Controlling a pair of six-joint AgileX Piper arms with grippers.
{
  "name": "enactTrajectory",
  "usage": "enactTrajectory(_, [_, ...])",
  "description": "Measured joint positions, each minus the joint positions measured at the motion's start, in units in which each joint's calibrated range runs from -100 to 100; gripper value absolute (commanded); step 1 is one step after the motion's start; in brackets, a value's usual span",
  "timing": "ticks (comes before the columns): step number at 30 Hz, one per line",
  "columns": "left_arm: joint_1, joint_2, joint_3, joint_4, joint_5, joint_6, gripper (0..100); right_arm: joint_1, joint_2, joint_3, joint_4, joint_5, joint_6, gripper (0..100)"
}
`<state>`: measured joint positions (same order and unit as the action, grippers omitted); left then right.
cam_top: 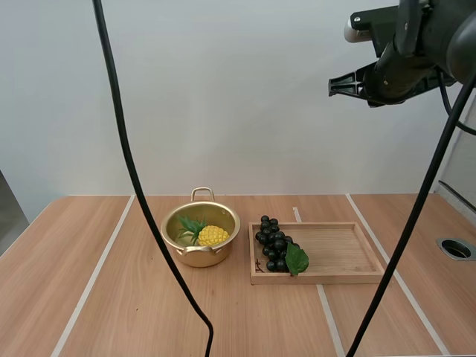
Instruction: Open the pot, put the pineapple inside, and close it
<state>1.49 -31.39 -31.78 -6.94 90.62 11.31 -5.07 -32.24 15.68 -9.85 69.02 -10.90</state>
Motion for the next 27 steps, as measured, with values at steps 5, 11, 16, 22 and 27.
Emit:
enactTrajectory(5, [0.00, 5.0, 0.4, -4.9, 9.0, 1.0, 0, 0.0, 0.0, 4.0, 0.0, -0.7, 0.0, 0])
enactTrajectory(11, [0.00, 6.6, 7.4, -8.4, 9.4, 3.4, 0, 0.0, 0.0, 9.7, 0.0, -5.6, 0.0, 0])
enactTrajectory(16, [0.00, 6.8, 19.7, -10.7, 5.5, 4.4, 0, 0.0, 0.0, 14.6, 0.0, -10.9, 0.0, 0])
enactTrajectory(22, [0.00, 7.2, 36.2, -13.0, -4.2, 7.8, 0, 0.0, 0.0, 18.1, 0.0, -16.7, 0.0, 0])
enactTrajectory(27, [0.00, 10.2, 46.1, -13.4, -11.9, 9.5, 0, 0.0, 0.0, 20.8, 0.0, -20.6, 0.0, 0])
